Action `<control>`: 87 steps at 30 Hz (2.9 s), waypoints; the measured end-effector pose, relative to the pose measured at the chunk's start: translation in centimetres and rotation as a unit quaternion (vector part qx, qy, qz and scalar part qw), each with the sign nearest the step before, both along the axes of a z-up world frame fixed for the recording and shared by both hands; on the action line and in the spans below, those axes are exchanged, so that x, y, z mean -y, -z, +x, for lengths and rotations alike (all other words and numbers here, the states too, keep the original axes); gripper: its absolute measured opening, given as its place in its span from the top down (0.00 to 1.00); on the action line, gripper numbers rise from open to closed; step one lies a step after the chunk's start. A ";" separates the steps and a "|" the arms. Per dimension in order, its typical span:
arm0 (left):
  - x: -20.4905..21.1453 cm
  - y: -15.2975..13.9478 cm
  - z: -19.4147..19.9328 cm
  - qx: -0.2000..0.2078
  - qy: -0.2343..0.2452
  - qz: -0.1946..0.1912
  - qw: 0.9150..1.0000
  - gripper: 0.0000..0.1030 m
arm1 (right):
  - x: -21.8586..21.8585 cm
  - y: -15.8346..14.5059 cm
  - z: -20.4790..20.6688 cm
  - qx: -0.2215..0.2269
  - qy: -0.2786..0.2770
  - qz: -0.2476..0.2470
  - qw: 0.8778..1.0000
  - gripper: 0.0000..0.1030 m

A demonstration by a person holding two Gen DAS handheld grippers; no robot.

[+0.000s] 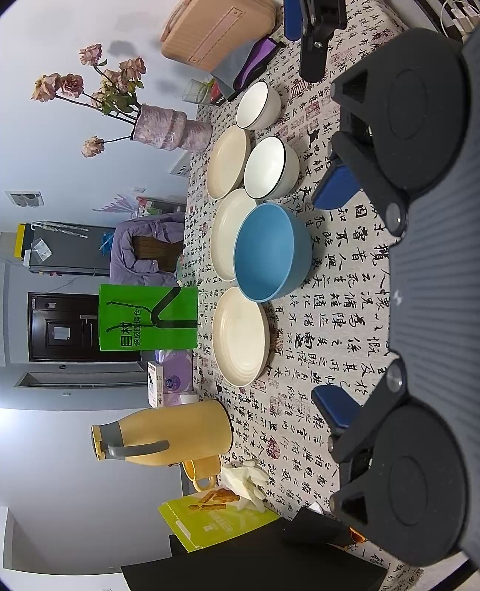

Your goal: Organize plates and bowls

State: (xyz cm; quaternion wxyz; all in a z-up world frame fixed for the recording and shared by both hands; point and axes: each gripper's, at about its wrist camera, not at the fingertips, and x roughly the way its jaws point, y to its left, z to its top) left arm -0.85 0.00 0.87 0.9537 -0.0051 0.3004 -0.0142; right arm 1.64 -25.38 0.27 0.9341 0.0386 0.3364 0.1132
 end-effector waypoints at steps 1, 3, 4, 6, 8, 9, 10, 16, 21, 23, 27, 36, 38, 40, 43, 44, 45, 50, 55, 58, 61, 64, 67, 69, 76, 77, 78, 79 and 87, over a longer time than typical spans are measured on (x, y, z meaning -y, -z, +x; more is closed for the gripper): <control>0.0 0.0 0.0 0.000 0.000 0.000 1.000 0.00 | 0.0 0.0 0.0 0.000 0.000 0.000 1.000 0.00; 0.0 0.0 0.0 0.000 0.000 0.000 1.000 0.00 | 0.0 0.0 0.0 0.000 0.000 0.000 1.000 0.00; 0.0 0.0 0.0 0.000 0.000 0.000 1.000 0.00 | 0.0 0.0 0.0 0.000 0.000 0.000 1.000 0.00; 0.0 0.0 0.0 0.000 0.000 0.000 1.000 0.00 | 0.0 0.0 0.0 0.000 0.000 -0.001 1.000 0.00; 0.0 0.0 0.0 0.000 0.000 0.000 1.000 0.00 | 0.0 0.0 0.0 0.000 0.000 0.000 1.000 0.00; 0.0 0.0 0.0 0.000 0.000 0.000 1.000 0.00 | 0.0 0.0 0.0 0.000 0.000 -0.001 1.000 0.00; 0.0 0.0 0.0 0.000 0.000 0.000 1.000 0.00 | 0.0 0.0 0.0 0.001 0.000 0.000 1.000 0.00; -0.2 -0.2 -0.1 0.003 0.001 -0.002 1.000 0.00 | 0.0 -0.4 -0.1 0.002 -0.002 -0.001 1.000 0.00; -0.2 -0.3 0.0 0.004 0.001 -0.002 1.000 0.00 | 0.0 -0.5 0.2 0.003 -0.003 0.000 1.000 0.00; -0.3 -0.4 0.1 0.004 0.000 -0.002 1.000 0.00 | 0.0 -0.4 0.4 0.003 -0.004 0.001 1.000 0.00; -0.8 -0.7 0.5 0.005 -0.002 -0.002 1.000 0.00 | -0.2 -0.5 0.9 0.004 -0.008 0.002 1.000 0.00; -2.1 -0.7 1.7 0.008 -0.012 -0.006 1.000 0.00 | -1.1 -0.6 2.4 0.009 -0.019 0.007 1.000 0.00; -2.4 -0.7 2.0 0.008 -0.014 -0.007 1.000 0.00 | -1.4 -0.7 2.8 0.011 -0.021 0.006 1.000 0.00; -2.7 -0.7 2.2 0.009 -0.017 -0.007 1.000 0.00 | -1.7 -0.7 3.3 0.012 -0.024 0.004 1.000 0.00; -3.1 -0.8 2.7 0.013 -0.021 -0.008 1.000 0.00 | -2.2 -0.7 4.0 0.013 -0.028 0.001 1.000 0.00; -3.3 -0.8 2.9 0.014 -0.023 -0.009 1.000 0.00 | -2.3 -0.6 4.3 0.012 -0.029 0.001 0.999 0.00; -3.4 -0.9 3.1 0.014 -0.024 -0.010 1.000 0.00 | -2.6 -0.6 4.7 0.011 -0.030 0.001 0.999 0.00; -4.4 -0.9 4.5 0.010 -0.035 -0.018 0.999 0.00 | -3.2 -0.5 6.6 0.010 -0.032 0.004 0.999 0.00; -5.7 -0.7 6.2 0.006 -0.053 -0.029 0.998 0.00 | -3.8 -0.4 8.7 0.016 -0.030 0.010 0.999 0.00; -6.4 -0.7 7.2 0.003 -0.063 -0.035 0.997 0.00 | -4.2 -0.3 10.1 0.017 -0.034 0.013 0.999 0.00; -7.2 -0.8 8.2 0.003 -0.072 -0.044 0.996 0.00 | -4.9 -0.2 11.4 0.021 -0.040 0.015 0.999 0.00; -7.7 -0.9 9.1 0.005 -0.080 -0.047 0.996 0.00 | -5.4 -0.2 12.7 0.023 -0.046 0.020 0.998 0.00; -8.2 -1.0 10.1 0.004 -0.088 -0.050 0.995 0.00 | -5.9 -0.3 13.9 0.025 -0.058 0.029 0.998 0.00; -8.5 -1.1 10.6 0.004 -0.092 -0.052 0.994 0.00 | -6.4 -0.3 14.7 0.029 -0.061 0.028 0.997 0.00; -9.3 -1.3 12.6 0.007 -0.105 -0.062 0.993 0.00 | -7.5 -0.4 17.5 0.027 -0.061 0.032 0.997 0.00; -9.4 -1.3 12.8 0.007 -0.107 -0.063 0.992 0.00 | -7.5 -0.4 17.9 0.027 -0.061 0.037 0.997 0.00; -9.5 -1.3 13.1 0.008 -0.109 -0.064 0.992 0.00 | -7.4 -0.4 18.4 0.028 -0.061 0.040 0.997 0.00; -9.6 -1.3 13.3 0.009 -0.112 -0.065 0.992 0.00 | -7.4 -0.4 18.7 0.030 -0.060 0.043 0.997 0.00; -10.6 -0.9 15.6 0.011 -0.137 -0.081 0.987 0.00 | -7.9 -0.1 21.8 0.042 -0.064 0.053 0.996 0.00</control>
